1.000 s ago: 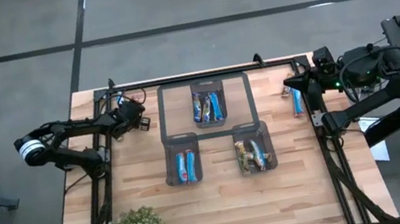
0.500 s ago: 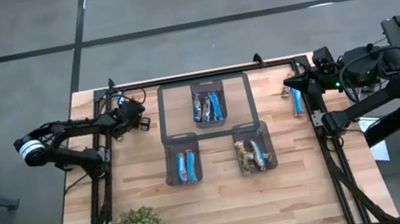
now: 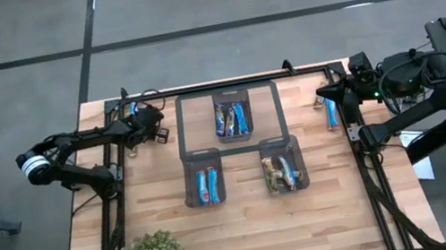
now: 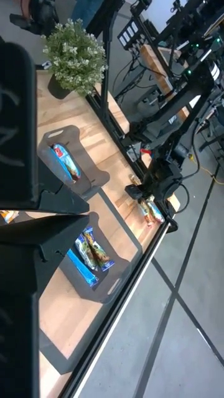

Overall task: Pick and place Granola Bars by type
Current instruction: Put the red granola bar into the bottom left black bin

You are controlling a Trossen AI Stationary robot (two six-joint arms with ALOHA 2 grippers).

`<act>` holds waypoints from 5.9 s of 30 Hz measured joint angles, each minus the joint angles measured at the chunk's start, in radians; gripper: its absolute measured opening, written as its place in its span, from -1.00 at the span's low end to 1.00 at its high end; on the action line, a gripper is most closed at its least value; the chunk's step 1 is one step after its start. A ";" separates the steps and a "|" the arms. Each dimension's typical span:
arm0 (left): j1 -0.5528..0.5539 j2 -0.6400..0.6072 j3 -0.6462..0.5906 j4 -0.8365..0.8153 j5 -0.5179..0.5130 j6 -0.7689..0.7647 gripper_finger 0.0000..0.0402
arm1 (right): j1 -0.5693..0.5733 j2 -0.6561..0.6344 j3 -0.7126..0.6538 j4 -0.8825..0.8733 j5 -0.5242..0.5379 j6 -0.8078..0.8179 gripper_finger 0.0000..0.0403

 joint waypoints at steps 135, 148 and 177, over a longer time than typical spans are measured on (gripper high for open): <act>-1.021 0.198 0.485 -0.347 0.171 -1.582 -0.65 | 0.000 0.000 0.000 0.009 0.018 -0.094 -0.96; -1.021 0.197 0.485 -0.344 0.170 -1.561 -0.65 | 0.000 0.000 0.000 0.011 0.018 -0.094 -0.96; -1.021 0.197 0.471 -0.338 0.201 -1.553 -0.61 | 0.000 0.000 0.000 0.011 0.022 -0.097 -0.96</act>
